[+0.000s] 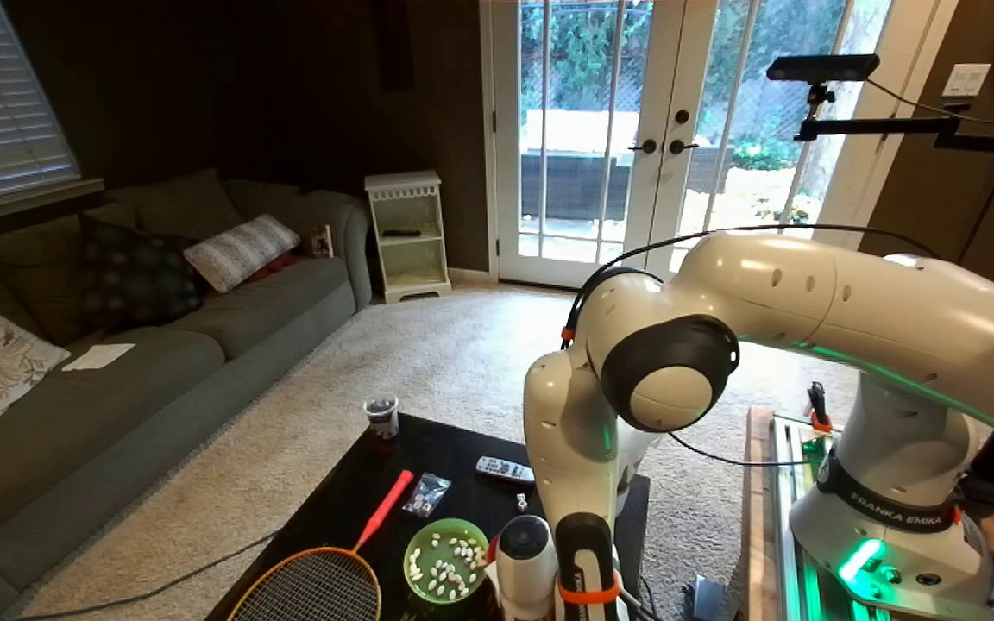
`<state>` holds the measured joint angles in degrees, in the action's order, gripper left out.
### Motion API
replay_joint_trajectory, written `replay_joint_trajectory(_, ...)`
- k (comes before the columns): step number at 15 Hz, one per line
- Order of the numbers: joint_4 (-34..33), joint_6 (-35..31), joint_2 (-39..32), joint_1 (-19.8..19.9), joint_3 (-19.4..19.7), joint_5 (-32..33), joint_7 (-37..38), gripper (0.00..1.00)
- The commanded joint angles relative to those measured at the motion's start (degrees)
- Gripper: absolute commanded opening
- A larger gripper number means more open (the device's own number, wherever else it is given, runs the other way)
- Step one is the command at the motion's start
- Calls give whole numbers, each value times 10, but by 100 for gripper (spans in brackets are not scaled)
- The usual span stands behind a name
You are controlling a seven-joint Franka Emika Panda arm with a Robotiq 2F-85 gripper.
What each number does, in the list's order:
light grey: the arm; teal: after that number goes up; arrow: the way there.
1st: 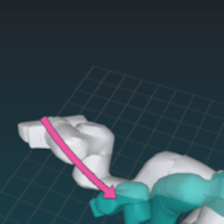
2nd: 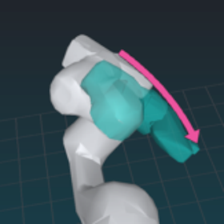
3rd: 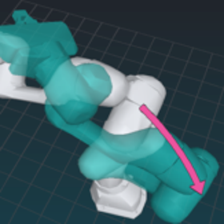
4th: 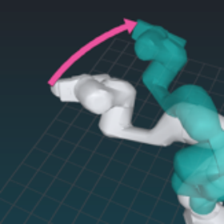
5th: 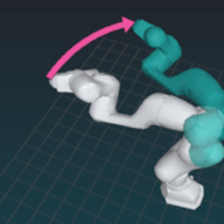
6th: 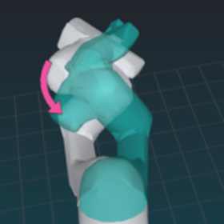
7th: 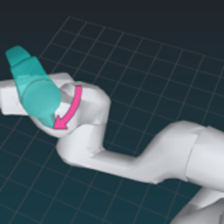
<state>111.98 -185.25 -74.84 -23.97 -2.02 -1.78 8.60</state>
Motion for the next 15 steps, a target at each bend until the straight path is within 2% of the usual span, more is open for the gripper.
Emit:
replay_joint_trajectory(1, 16, 14, 14, -24, 17, -33, 21, 100)
replay_joint_trajectory(2, 16, 0, 11, 1, -3, -22, 6, 100)
replay_joint_trajectory(3, 16, 11, 12, -15, 10, -30, 14, 100)
replay_joint_trajectory(5, 17, 19, 14, -19, 15, -34, 17, 100)
replay_joint_trajectory(6, 17, 6, 11, -7, 6, -28, 9, 100)
replay_joint_trajectory(10, 18, 21, 9, -5, 8, -30, 13, 100)
replay_joint_trajectory(15, 20, 52, 3, -24, 30, -44, 35, 100)
